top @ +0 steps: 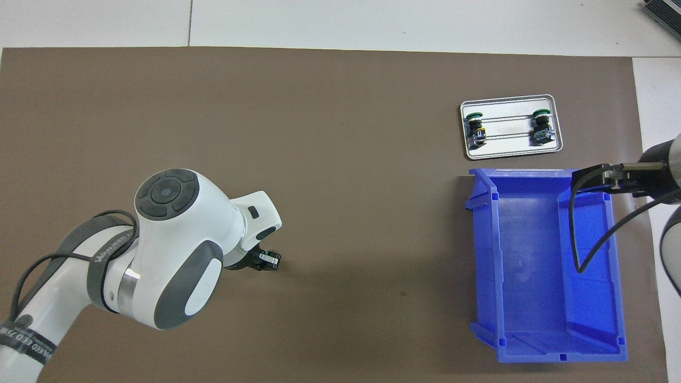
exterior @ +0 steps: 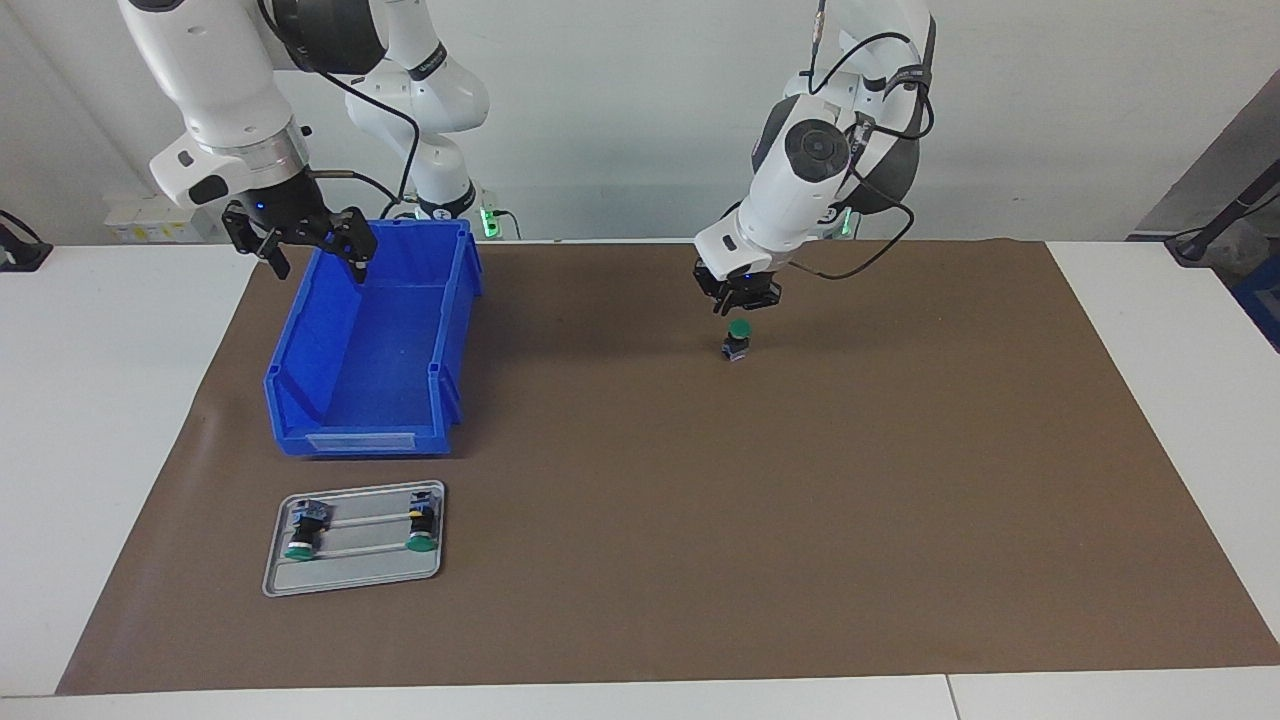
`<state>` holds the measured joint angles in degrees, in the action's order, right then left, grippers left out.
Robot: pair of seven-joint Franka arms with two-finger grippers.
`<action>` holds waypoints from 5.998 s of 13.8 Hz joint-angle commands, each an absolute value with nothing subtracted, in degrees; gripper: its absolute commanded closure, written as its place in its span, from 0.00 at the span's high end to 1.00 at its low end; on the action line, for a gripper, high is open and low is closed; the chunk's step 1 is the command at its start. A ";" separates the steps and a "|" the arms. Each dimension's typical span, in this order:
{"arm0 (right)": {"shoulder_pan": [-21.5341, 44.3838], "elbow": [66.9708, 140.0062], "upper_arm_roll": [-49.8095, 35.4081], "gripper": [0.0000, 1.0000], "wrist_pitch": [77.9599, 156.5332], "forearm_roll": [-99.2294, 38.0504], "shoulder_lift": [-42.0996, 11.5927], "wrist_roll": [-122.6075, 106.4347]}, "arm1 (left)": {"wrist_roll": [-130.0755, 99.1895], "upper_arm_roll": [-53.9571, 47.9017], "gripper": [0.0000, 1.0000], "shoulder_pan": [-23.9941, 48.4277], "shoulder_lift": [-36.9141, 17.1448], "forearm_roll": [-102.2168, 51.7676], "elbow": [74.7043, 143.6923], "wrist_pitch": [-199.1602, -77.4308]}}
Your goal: Place and press button with both arms
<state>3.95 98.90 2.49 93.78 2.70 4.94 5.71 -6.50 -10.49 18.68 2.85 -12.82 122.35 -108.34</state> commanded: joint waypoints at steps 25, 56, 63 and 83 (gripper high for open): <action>3.69 100.81 2.29 1.00 95.01 1.93 6.68 5.98 | -8.44 -10.81 0.00 18.90 6.59 -11.87 136.84 -128.75; 41.45 98.01 1.67 1.00 121.97 -1.75 -10.96 38.75 | -0.09 -10.02 0.57 -2.99 -7.82 -1.24 85.17 -89.29; 52.10 97.56 1.67 1.00 133.59 1.21 -21.77 45.00 | -0.09 -10.02 0.99 -2.46 -6.95 1.05 85.17 -89.91; 53.53 97.30 1.84 0.00 139.66 7.73 -30.06 44.91 | 4.57 -10.02 1.00 -3.77 -3.96 2.90 89.65 -92.55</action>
<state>54.47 98.75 1.64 139.80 6.75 -29.89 44.86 4.34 -10.26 -2.74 -5.98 1.97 87.12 -92.23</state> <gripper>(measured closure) 0.568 0.000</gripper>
